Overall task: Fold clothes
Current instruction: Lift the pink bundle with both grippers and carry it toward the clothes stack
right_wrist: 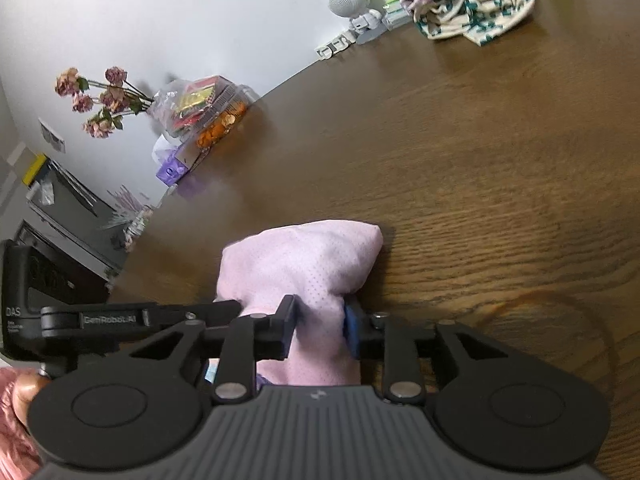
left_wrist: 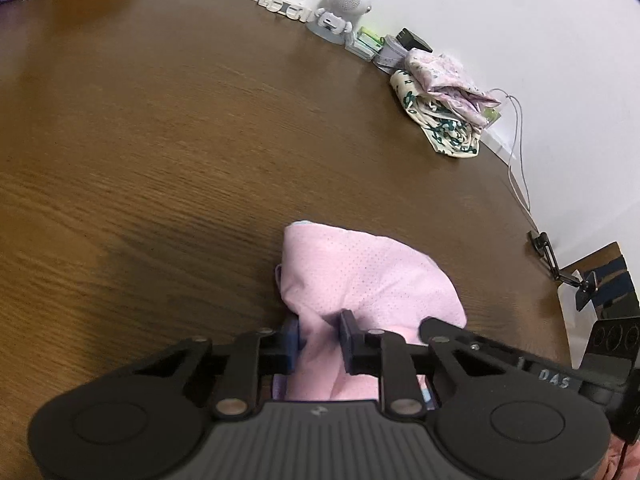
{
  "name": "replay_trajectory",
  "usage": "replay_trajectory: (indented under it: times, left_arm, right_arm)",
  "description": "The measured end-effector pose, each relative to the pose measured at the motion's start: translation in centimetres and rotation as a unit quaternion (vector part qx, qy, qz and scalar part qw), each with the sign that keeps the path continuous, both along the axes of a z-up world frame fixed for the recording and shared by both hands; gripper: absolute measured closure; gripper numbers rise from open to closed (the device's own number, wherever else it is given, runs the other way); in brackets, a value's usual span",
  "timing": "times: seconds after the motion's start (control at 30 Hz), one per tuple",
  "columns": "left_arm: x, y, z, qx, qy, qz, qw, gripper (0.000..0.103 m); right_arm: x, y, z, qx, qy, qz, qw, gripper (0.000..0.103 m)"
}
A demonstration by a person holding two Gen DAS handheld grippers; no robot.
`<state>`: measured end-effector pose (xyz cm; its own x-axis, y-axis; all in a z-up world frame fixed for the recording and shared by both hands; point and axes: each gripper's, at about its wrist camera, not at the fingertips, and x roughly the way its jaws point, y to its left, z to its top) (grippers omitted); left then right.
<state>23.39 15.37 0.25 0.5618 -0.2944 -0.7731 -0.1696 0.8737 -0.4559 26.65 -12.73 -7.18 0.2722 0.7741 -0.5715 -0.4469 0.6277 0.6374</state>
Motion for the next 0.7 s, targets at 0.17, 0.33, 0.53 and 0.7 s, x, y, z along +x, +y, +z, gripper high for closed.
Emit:
replay_trajectory:
  times: [0.17, 0.33, 0.53, 0.7]
  left_arm:
    - [-0.1, 0.2, 0.3, -0.014, -0.017, 0.002, 0.9998, 0.096]
    - [0.0, 0.1, 0.8, -0.019, -0.031, -0.001, 0.9993, 0.097]
    - [0.2, -0.2, 2.4, -0.024, -0.056, -0.006, 0.9981, 0.097]
    - [0.6, -0.3, 2.1, -0.033, -0.049, -0.007, 0.9982, 0.096]
  right_arm:
    - [0.2, -0.4, 0.1, 0.017, 0.007, -0.008, 1.0, 0.092]
    - [0.4, -0.6, 1.1, 0.024, -0.002, -0.007, 1.0, 0.092]
    - [0.8, -0.7, 2.4, 0.018, -0.017, -0.006, 1.0, 0.092]
    - [1.1, -0.7, 3.5, 0.014, -0.03, -0.006, 0.999, 0.092]
